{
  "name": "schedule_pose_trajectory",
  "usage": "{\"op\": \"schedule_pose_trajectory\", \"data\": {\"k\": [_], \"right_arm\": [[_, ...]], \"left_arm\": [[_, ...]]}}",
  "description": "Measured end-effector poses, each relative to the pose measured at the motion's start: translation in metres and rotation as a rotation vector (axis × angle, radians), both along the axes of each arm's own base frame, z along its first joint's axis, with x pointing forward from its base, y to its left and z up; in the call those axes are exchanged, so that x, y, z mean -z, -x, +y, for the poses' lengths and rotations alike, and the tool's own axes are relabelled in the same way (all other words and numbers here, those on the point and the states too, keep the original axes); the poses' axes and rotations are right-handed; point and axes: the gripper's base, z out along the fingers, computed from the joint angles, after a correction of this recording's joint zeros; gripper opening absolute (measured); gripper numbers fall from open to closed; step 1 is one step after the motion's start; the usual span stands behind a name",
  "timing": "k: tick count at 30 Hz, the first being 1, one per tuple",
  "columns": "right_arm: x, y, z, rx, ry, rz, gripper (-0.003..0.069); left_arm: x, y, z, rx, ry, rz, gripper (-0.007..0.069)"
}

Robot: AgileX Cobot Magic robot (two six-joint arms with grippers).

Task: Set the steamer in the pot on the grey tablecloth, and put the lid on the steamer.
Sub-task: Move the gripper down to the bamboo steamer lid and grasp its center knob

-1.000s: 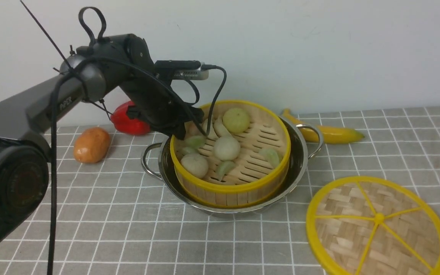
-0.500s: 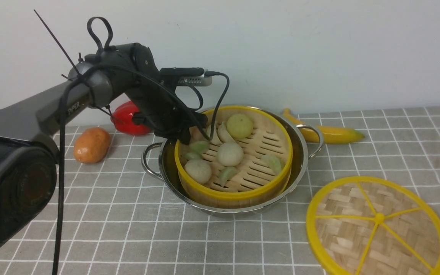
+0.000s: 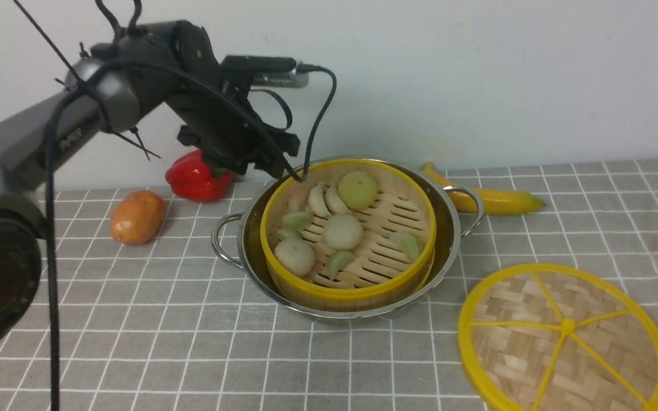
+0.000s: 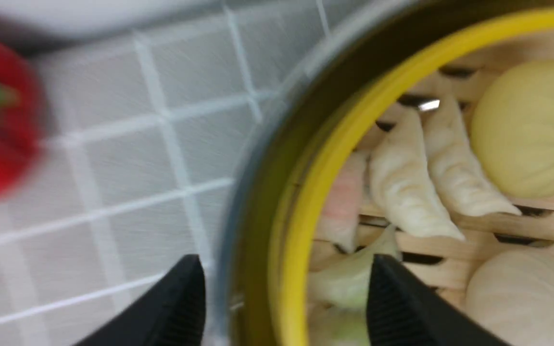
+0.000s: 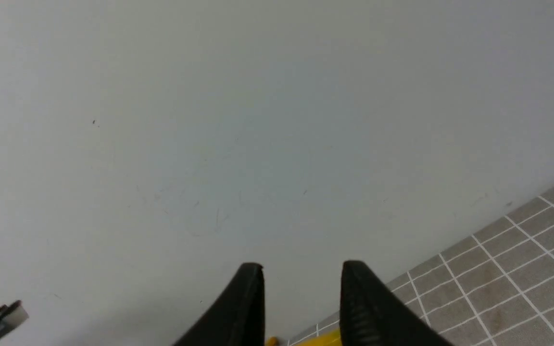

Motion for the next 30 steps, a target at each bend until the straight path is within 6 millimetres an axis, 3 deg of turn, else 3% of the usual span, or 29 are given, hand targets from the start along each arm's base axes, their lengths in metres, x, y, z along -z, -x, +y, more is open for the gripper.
{"op": "schedule_pose_trajectory", "data": {"k": [1, 7, 9, 10, 12, 15, 19, 20, 22, 24, 26, 27, 28, 29, 30], "right_arm": [[-0.002, 0.0, 0.0, 0.005, 0.0, -0.017, 0.0243], [-0.014, 0.003, -0.002, 0.027, 0.009, -0.107, 0.0243], [-0.032, 0.008, -0.002, 0.031, 0.046, -0.165, 0.0243], [-0.034, 0.008, -0.001, 0.032, 0.049, -0.169, 0.0243], [-0.052, 0.014, -0.001, 0.036, 0.082, -0.223, 0.0243], [-0.063, 0.018, 0.0, 0.036, 0.094, -0.251, 0.0243], [-0.083, 0.025, 0.001, 0.033, 0.102, -0.292, 0.0243], [-0.086, 0.026, 0.001, 0.033, 0.102, -0.295, 0.0243], [-0.107, 0.026, 0.001, 0.033, 0.106, -0.311, 0.0243], [-0.117, 0.025, 0.001, 0.034, 0.11, -0.315, 0.0243], [-0.148, 0.018, 0.001, 0.035, 0.136, -0.307, 0.0243], [-0.148, 0.016, 0.001, 0.035, 0.141, -0.296, 0.0243], [-0.169, 0.004, 0.002, 0.038, 0.197, -0.249, 0.0243], [-0.18, -0.001, 0.002, 0.04, 0.226, -0.226, 0.0243], [-0.179, -0.004, 0.002, 0.039, 0.233, -0.207, 0.0243]], "left_arm": [[-0.022, 0.007, 0.004, -0.011, -0.015, -0.042, 0.0428], [-0.094, 0.042, 0.016, -0.034, -0.025, -0.138, 0.034], [-0.123, 0.061, 0.021, -0.034, -0.028, -0.168, 0.0242], [-0.125, 0.063, 0.022, -0.034, -0.027, -0.17, 0.0224], [-0.151, 0.085, 0.028, -0.018, -0.041, -0.194, 0.0091], [-0.172, 0.104, 0.032, 0.008, -0.056, -0.226, 0.0003], [-0.21, 0.141, 0.041, 0.03, -0.055, -0.321, -0.0022], [-0.212, 0.143, 0.041, 0.03, -0.054, -0.326, -0.0022], [-0.24, 0.173, 0.048, 0.027, -0.038, -0.411, -0.0022], [-0.249, 0.185, 0.051, 0.028, -0.034, -0.443, -0.0022], [-0.272, 0.217, 0.059, 0.035, -0.027, -0.529, -0.0022], [-0.274, 0.22, 0.059, 0.035, -0.026, -0.535, -0.0022], [-0.288, 0.247, 0.066, 0.043, -0.025, -0.598, -0.0022], [-0.29, 0.253, 0.067, 0.048, -0.028, -0.607, -0.0022], [-0.291, 0.256, 0.068, 0.047, -0.027, -0.614, -0.0022]]}}
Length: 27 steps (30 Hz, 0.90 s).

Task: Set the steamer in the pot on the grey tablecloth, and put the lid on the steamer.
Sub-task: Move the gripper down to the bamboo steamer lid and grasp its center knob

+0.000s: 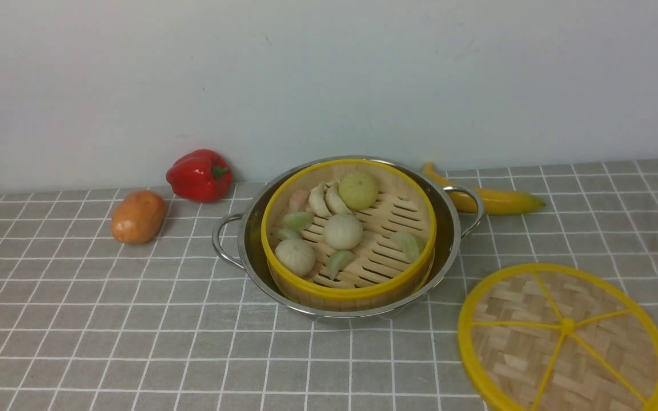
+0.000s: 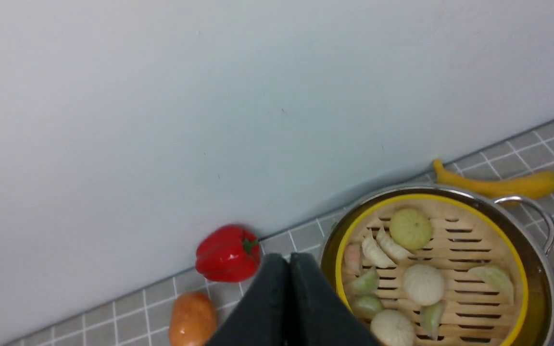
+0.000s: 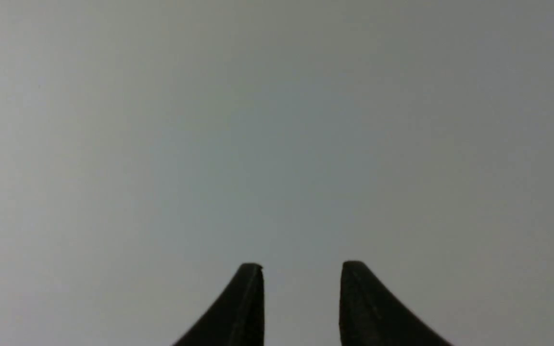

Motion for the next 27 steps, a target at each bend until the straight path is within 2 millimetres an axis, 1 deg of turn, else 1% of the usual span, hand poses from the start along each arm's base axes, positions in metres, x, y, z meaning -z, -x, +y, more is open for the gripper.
{"op": "schedule_pose_trajectory", "data": {"k": [1, 2, 3, 4, 5, 6, 7, 8, 9, 10, 11, 12, 14, 17, 18, 19, 20, 21, 22, 24, 25, 26, 27], "right_arm": [[-0.014, -0.012, 0.0, 0.013, 0.042, 0.065, 0.0243], [-0.016, -0.015, 0.0, 0.016, 0.049, 0.077, 0.0243], [-0.022, -0.035, -0.001, 0.026, 0.08, 0.186, 0.0243], [-0.027, -0.05, -0.002, 0.03, 0.099, 0.288, 0.0243], [-0.028, -0.061, -0.003, 0.03, 0.111, 0.361, 0.0243], [-0.028, -0.075, -0.003, 0.026, 0.126, 0.454, 0.0243], [-0.025, -0.081, -0.003, 0.021, 0.126, 0.499, 0.0243], [-0.026, -0.097, -0.003, 0.002, 0.151, 0.603, 0.0243], [-0.022, -0.113, -0.001, -0.032, 0.164, 0.711, 0.0243], [-0.015, -0.129, 0.001, -0.074, 0.198, 0.807, 0.0243], [-0.016, -0.128, 0.002, -0.081, 0.204, 0.812, 0.0243], [-0.008, -0.146, 0.006, -0.156, 0.23, 0.919, 0.0243], [0.008, -0.171, 0.013, -0.275, 0.231, 1.051, 0.0243], [0.031, -0.203, 0.022, -0.435, 0.192, 1.21, 0.0243], [0.039, -0.211, 0.024, -0.476, 0.181, 1.26, 0.0243], [0.049, -0.219, 0.026, -0.508, 0.169, 1.319, 0.0243], [0.058, -0.224, 0.026, -0.53, 0.16, 1.368, 0.0242], [0.072, -0.231, 0.028, -0.558, 0.151, 1.44, 0.0242], [0.077, -0.233, 0.028, -0.564, 0.151, 1.461, 0.0242], [0.093, -0.241, 0.032, -0.581, 0.171, 1.535, 0.0242], [0.106, -0.246, 0.038, -0.591, 0.214, 1.585, 0.0242], [0.115, -0.249, 0.049, -0.603, 0.272, 1.612, 0.0242], [0.119, -0.249, 0.059, -0.612, 0.314, 1.627, 0.0242]], "left_arm": [[-0.003, 0.017, 0.004, 0.006, -0.007, -0.026, -0.0022], [-0.003, 0.021, 0.005, 0.008, -0.009, -0.034, -0.0022], [-0.003, 0.037, 0.009, 0.014, -0.014, -0.06, -0.0022], [0.002, 0.049, 0.011, 0.016, -0.014, -0.077, -0.0022], [0.005, 0.057, 0.013, 0.018, -0.014, -0.1, -0.0022], [0.012, 0.069, 0.016, 0.018, -0.013, -0.116, -0.0022], [0.01, 0.073, 0.017, 0.019, -0.01, -0.132, -0.0022], [0.021, 0.087, 0.02, 0.02, -0.011, -0.151, -0.0022], [0.033, 0.097, 0.023, 0.019, -0.009, -0.162, -0.0022], [0.047, 0.104, 0.024, 0.02, -0.01, -0.161, -0.0022], [0.047, 0.104, 0.024, 0.02, -0.01, -0.161, -0.0022], [0.062, 0.118, 0.028, 0.021, -0.003, -0.178, -0.0022], [0.087, 0.132, 0.031, 0.02, 0.006, -0.186, -0.0022], [0.121, 0.148, 0.033, 0.025, 0.025, -0.192, -0.0022], [0.14, 0.149, 0.033, 0.028, 0.026, -0.173, -0.0022], [0.149, 0.154, 0.034, 0.028, 0.03, -0.176, -0.0022], [0.158, 0.155, 0.034, 0.028, 0.028, -0.167, -0.0022], [0.171, 0.161, 0.036, 0.027, 0.03, -0.17, -0.0022], [0.173, 0.161, 0.036, 0.027, 0.031, -0.168, -0.0022], [0.191, 0.167, 0.037, 0.026, 0.031, -0.163, -0.0022], [0.204, 0.171, 0.038, 0.026, 0.031, -0.161, -0.0022], [0.213, 0.173, 0.039, 0.026, 0.03, -0.157, -0.0022], [0.219, 0.174, 0.039, 0.025, 0.029, -0.149, -0.0022]]}}
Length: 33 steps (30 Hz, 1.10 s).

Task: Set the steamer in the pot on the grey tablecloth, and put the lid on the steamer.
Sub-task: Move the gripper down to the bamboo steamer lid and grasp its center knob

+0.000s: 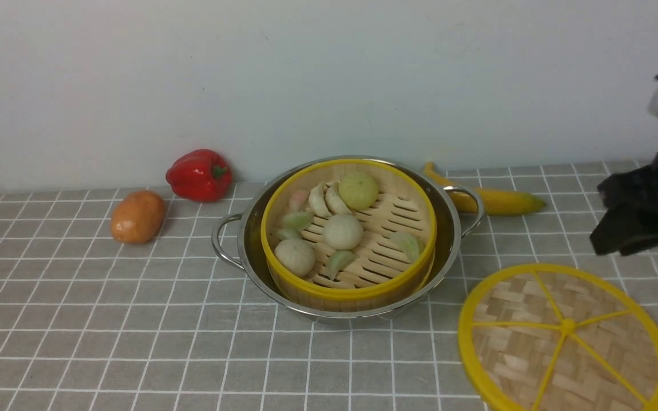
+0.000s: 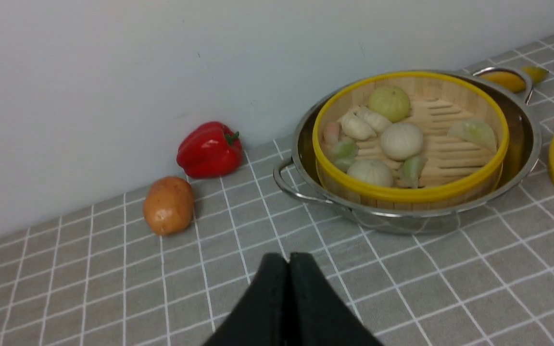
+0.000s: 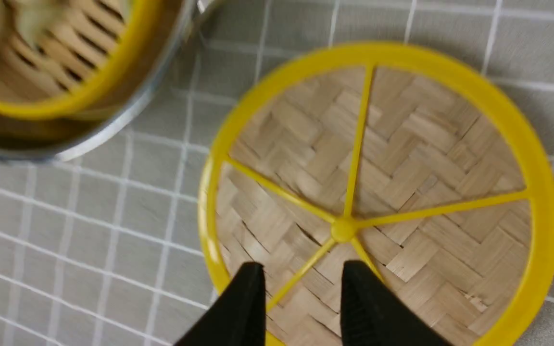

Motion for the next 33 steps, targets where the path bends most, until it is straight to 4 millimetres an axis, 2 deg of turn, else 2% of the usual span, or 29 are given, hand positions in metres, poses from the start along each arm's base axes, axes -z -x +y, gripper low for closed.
{"op": "schedule_pose_trajectory", "data": {"k": [1, 2, 5, 7, 19, 30, 33], "right_arm": [[0.001, -0.001, 0.002, -0.006, 0.006, 0.003, 0.0242], [0.007, 0.001, 0.017, -0.054, 0.066, 0.011, 0.0242], [0.016, 0.004, 0.037, -0.117, 0.2, 0.014, 0.0242], [0.022, 0.003, 0.041, -0.114, 0.29, 0.012, 0.0242], [0.051, -0.013, 0.044, -0.091, 0.334, 0.036, 0.0242], [0.091, -0.024, 0.047, -0.111, 0.368, 0.14, 0.0242], [0.095, -0.025, 0.048, -0.113, 0.371, 0.144, 0.0242]], "left_arm": [[0.001, 0.001, 0.0, 0.0, 0.0, -0.002, -0.0022], [0.009, 0.002, 0.0, 0.0, 0.0, 0.007, -0.0022], [0.015, 0.003, 0.001, 0.0, -0.002, 0.014, -0.0022], [0.015, 0.002, 0.001, 0.0, -0.001, 0.011, -0.002], [0.015, 0.002, 0.0, 0.0, 0.002, -0.003, -0.0012], [0.016, 0.001, 0.0, 0.0, 0.002, -0.001, -0.0008], [0.016, 0.001, 0.0, 0.0, 0.002, -0.001, -0.0008]]}}
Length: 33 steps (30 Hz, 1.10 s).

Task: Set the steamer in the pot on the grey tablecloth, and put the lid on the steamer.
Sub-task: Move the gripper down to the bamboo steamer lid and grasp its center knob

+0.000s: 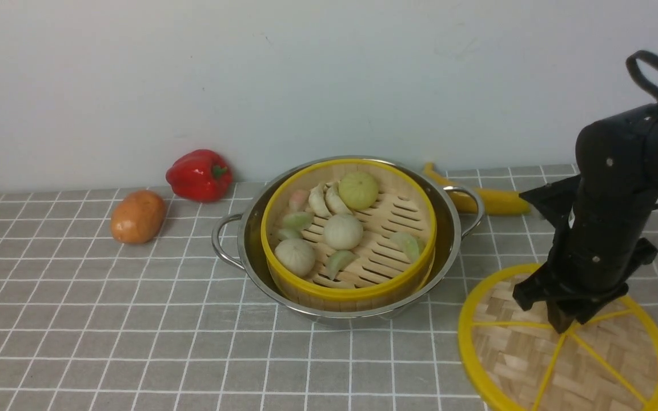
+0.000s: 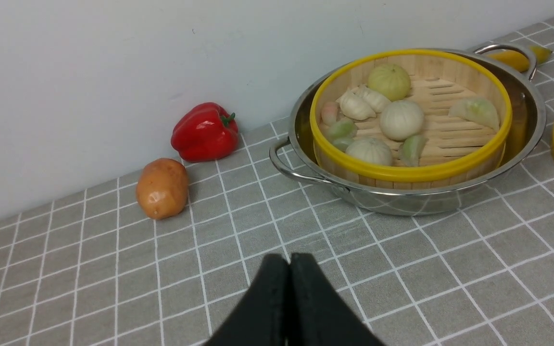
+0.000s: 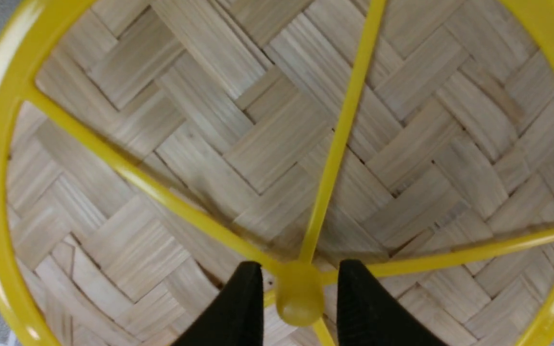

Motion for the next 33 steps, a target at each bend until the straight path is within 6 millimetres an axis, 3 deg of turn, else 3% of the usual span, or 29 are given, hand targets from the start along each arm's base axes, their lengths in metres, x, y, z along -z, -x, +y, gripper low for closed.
{"op": "schedule_pose_trajectory", "data": {"k": [33], "right_arm": [[0.0013, -0.0016, 0.0019, 0.007, -0.016, -0.002, 0.0242]], "left_arm": [[0.0003, -0.0001, 0.0, 0.0, 0.0, 0.001, 0.0023]]}}
